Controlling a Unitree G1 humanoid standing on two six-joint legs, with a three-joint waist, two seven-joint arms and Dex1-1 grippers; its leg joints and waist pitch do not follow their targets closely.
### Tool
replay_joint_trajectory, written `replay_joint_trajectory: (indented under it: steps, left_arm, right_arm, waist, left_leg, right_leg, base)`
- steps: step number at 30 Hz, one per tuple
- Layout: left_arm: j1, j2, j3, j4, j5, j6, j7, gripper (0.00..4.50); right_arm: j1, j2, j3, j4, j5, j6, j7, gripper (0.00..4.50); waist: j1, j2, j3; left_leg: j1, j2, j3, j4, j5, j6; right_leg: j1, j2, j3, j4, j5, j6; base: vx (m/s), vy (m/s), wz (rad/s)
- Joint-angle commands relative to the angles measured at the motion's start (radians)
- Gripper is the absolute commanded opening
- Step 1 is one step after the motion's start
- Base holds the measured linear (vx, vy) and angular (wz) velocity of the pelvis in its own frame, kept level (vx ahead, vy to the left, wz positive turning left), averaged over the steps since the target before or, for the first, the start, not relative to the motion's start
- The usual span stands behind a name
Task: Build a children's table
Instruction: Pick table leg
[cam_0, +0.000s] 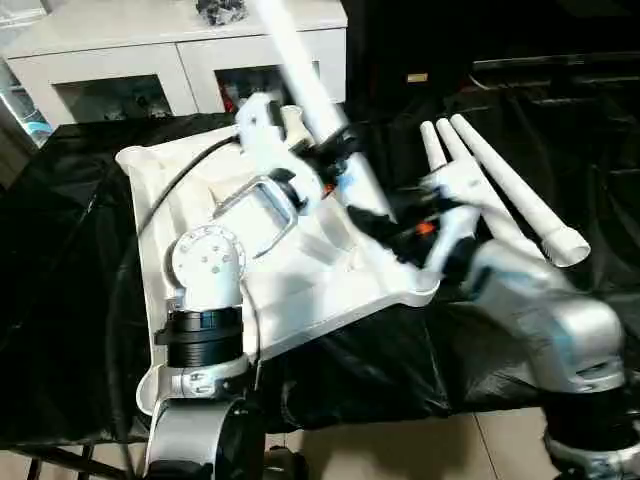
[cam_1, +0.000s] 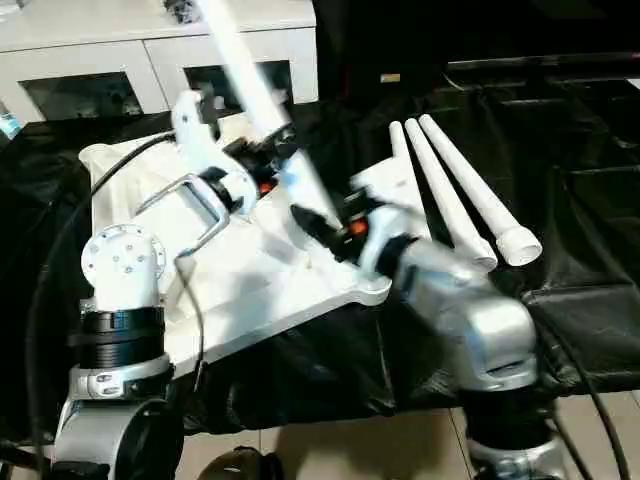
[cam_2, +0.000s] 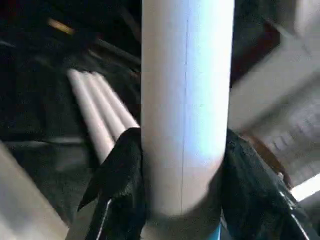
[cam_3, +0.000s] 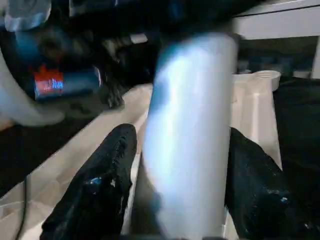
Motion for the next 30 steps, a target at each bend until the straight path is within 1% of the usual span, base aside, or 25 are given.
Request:
replay_joint_trajectory:
  steps: [1,2,3,4,5,7,8,10,11,13,14,16,17,18,19,21,22,23,24,26,27,30]
  left_arm:
    - [-0.006,0.029,-0.031,-0.012,-0.017,0.009,-0.084,1.80]
    - [-0.006,0.056,-0.043,-0.012,-0.019,0.008,-0.133,1.80]
    - [-0.007,0.073,-0.048,-0.009,-0.021,0.010,-0.169,1.80]
    - [-0.010,0.094,-0.056,-0.004,-0.015,0.004,-0.213,1.80]
    - [-0.012,0.107,-0.061,0.001,-0.008,-0.001,-0.245,1.80]
    - [-0.023,0.131,-0.067,0.014,-0.008,-0.009,-0.309,1.80]
    - [-0.028,0.140,-0.070,0.021,-0.008,-0.014,-0.334,1.80]
    - [-0.035,0.155,-0.077,0.031,-0.007,-0.027,-0.380,1.80]
    - [-0.040,0.165,-0.084,0.040,-0.004,-0.036,-0.405,1.80]
    - [-0.049,0.179,-0.091,0.054,-0.004,-0.049,-0.455,1.80]
    - [-0.053,0.182,-0.093,0.059,-0.003,-0.052,-0.475,1.80]
    - [-0.055,0.181,-0.091,0.062,-0.006,-0.051,-0.486,1.80]
    - [-0.058,0.180,-0.089,0.061,-0.015,-0.049,-0.510,1.80]
    - [-0.058,0.180,-0.089,0.061,-0.015,-0.049,-0.511,1.80]
    - [-0.059,0.180,-0.089,0.061,-0.015,-0.051,-0.518,1.80]
    - [-0.057,0.181,-0.089,0.058,-0.024,-0.046,-0.534,1.80]
    - [-0.055,0.183,-0.091,0.056,-0.028,-0.043,-0.542,1.80]
    - [-0.054,0.186,-0.093,0.053,-0.033,-0.039,-0.553,1.80]
    - [-0.054,0.189,-0.095,0.055,-0.033,-0.039,-0.561,1.80]
    - [-0.056,0.193,-0.096,0.054,-0.033,-0.035,-0.584,1.80]
    - [-0.057,0.193,-0.096,0.055,-0.031,-0.033,-0.588,1.80]
    - [-0.058,0.195,-0.098,0.054,-0.031,-0.029,-0.599,1.80]
  right_arm:
    - [-0.018,-0.018,-0.012,0.013,0.049,0.024,0.056,3.01]
    - [-0.024,-0.038,-0.030,0.023,0.077,0.042,0.089,3.01]
    - [-0.031,-0.054,-0.040,0.030,0.094,0.052,0.117,3.09]
    - [-0.039,-0.076,-0.047,0.040,0.112,0.068,0.152,3.09]
    - [-0.044,-0.091,-0.051,0.047,0.123,0.079,0.175,3.37]
    - [-0.049,-0.135,-0.047,0.053,0.152,0.105,0.250,3.45]
    - [-0.051,-0.153,-0.044,0.057,0.164,0.116,0.280,3.55]
    - [-0.052,-0.188,-0.035,0.059,0.187,0.133,0.342,3.80]
    - [-0.054,-0.208,-0.030,0.064,0.203,0.147,0.373,3.85]
    - [-0.061,-0.243,-0.017,0.075,0.226,0.170,0.430,3.86]
    - [-0.066,-0.256,-0.010,0.083,0.234,0.181,0.453,3.86]
    - [-0.069,-0.263,-0.004,0.091,0.233,0.182,0.468,3.86]
    - [-0.077,-0.277,0.013,0.116,0.222,0.180,0.497,3.86]
    - [-0.077,-0.278,0.014,0.117,0.221,0.180,0.499,3.86]
    - [-0.079,-0.281,0.018,0.124,0.218,0.179,0.508,3.86]
    - [-0.086,-0.292,0.032,0.142,0.214,0.176,0.542,3.86]
    - [-0.089,-0.296,0.036,0.149,0.216,0.175,0.555,3.86]
    - [-0.094,-0.300,0.039,0.158,0.218,0.176,0.567,3.86]
    - [-0.097,-0.303,0.041,0.163,0.220,0.177,0.574,3.86]
    - [-0.108,-0.324,0.062,0.181,0.208,0.174,0.613,3.86]
    - [-0.110,-0.329,0.067,0.186,0.204,0.171,0.622,3.86]
    - [-0.116,-0.335,0.073,0.200,0.199,0.167,0.636,3.86]
  waist:
    - [-0.004,-0.029,-0.083]
    - [-0.005,-0.029,-0.083]
    - [-0.006,-0.031,-0.082]
    - [-0.008,-0.030,-0.081]
    - [-0.009,-0.029,-0.081]
    - [-0.008,-0.029,-0.082]
    - [-0.007,-0.031,-0.083]
    - [-0.005,-0.030,-0.084]
    - [-0.006,-0.032,-0.083]
    - [-0.001,-0.032,-0.084]
    - [-0.002,-0.034,-0.084]
    - [-0.001,-0.033,-0.084]
    - [-0.002,-0.037,-0.084]
    - [-0.001,-0.038,-0.084]
    - [-0.001,-0.037,-0.083]
    - [-0.001,-0.041,-0.084]
    - [-0.001,-0.040,-0.084]
    - [-0.001,-0.042,-0.084]
    - [-0.001,-0.040,-0.084]
    - [0.000,-0.042,-0.083]
    - [0.000,-0.045,-0.083]
    - [0.001,-0.043,-0.081]
  left_leg:
    - [0.041,0.061,-0.031,-0.059,-0.076,0.047]
    - [0.041,0.063,-0.030,-0.060,-0.077,0.048]
    - [0.040,0.060,-0.031,-0.059,-0.083,0.053]
    - [0.040,0.060,-0.030,-0.059,-0.087,0.052]
    - [0.041,0.062,-0.030,-0.059,-0.087,0.050]
    - [0.043,0.062,-0.030,-0.058,-0.082,0.055]
    - [0.044,0.063,-0.030,-0.058,-0.079,0.056]
    - [0.045,0.065,-0.030,-0.056,-0.073,0.060]
    - [0.044,0.065,-0.029,-0.056,-0.073,0.063]
    - [0.046,0.066,-0.029,-0.054,-0.076,0.067]
    - [0.045,0.065,-0.028,-0.055,-0.076,0.069]
    - [0.044,0.066,-0.029,-0.054,-0.074,0.067]
    - [0.044,0.066,-0.028,-0.053,-0.075,0.068]
    - [0.044,0.066,-0.027,-0.053,-0.076,0.069]
    - [0.044,0.066,-0.027,-0.053,-0.079,0.069]
    - [0.045,0.067,-0.027,-0.053,-0.086,0.065]
    - [0.045,0.067,-0.027,-0.053,-0.086,0.065]
    - [0.045,0.066,-0.027,-0.052,-0.085,0.068]
    - [0.044,0.066,-0.027,-0.052,-0.087,0.067]
    - [0.044,0.066,-0.027,-0.052,-0.092,0.066]
    - [0.043,0.067,-0.027,-0.052,-0.092,0.066]
    - [0.045,0.068,-0.027,-0.052,-0.099,0.062]
  right_leg:
    - [0.038,-0.076,0.045,-0.071,-0.047,-0.171]
    - [0.039,-0.076,0.045,-0.071,-0.050,-0.173]
    - [0.040,-0.076,0.044,-0.072,-0.069,-0.177]
    - [0.040,-0.075,0.044,-0.073,-0.082,-0.179]
    - [0.039,-0.075,0.044,-0.073,-0.083,-0.179]
    - [0.040,-0.074,0.044,-0.072,-0.078,-0.182]
    - [0.041,-0.074,0.044,-0.072,-0.073,-0.184]
    - [0.039,-0.076,0.044,-0.068,-0.061,-0.196]
    - [0.039,-0.075,0.044,-0.069,-0.060,-0.199]
    - [0.041,-0.078,0.044,-0.068,-0.067,-0.205]
    - [0.040,-0.076,0.043,-0.069,-0.072,-0.208]
    - [0.040,-0.078,0.043,-0.066,-0.069,-0.215]
    - [0.040,-0.079,0.042,-0.066,-0.073,-0.221]
    - [0.040,-0.081,0.042,-0.067,-0.082,-0.225]
    - [0.039,-0.081,0.043,-0.069,-0.088,-0.226]
    - [0.040,-0.081,0.043,-0.068,-0.098,-0.225]
    - [0.039,-0.081,0.043,-0.068,-0.097,-0.226]
    - [0.039,-0.080,0.042,-0.067,-0.098,-0.228]
    - [0.038,-0.081,0.042,-0.067,-0.102,-0.229]
    - [0.039,-0.080,0.042,-0.068,-0.113,-0.229]
    - [0.039,-0.080,0.042,-0.067,-0.113,-0.230]
    - [0.036,-0.081,0.044,-0.070,-0.129,-0.228]
  base:
    - [0.000,0.000,0.00]
    - [0.000,0.000,0.00]
    - [0.000,0.000,0.00]
    - [0.000,0.000,0.00]
    - [0.000,0.000,0.00]
    - [0.000,0.000,0.00]
    - [0.000,0.000,0.00]
    - [0.000,0.000,0.00]
    - [0.000,0.000,0.00]
    - [0.000,0.000,0.00]
    - [0.000,0.000,0.00]
    - [0.000,0.000,0.00]
    - [0.000,0.000,0.00]
    - [0.000,0.000,0.00]
    - [0.000,0.000,0.00]
    - [0.000,0.000,0.00]
    - [0.000,0.000,0.00]
    - [0.000,0.000,0.00]
    - [0.000,0.000,0.00]
    - [0.000,0.000,0.00]
    - [0.000,0.000,0.00]
    - [0.000,0.000,0.00]
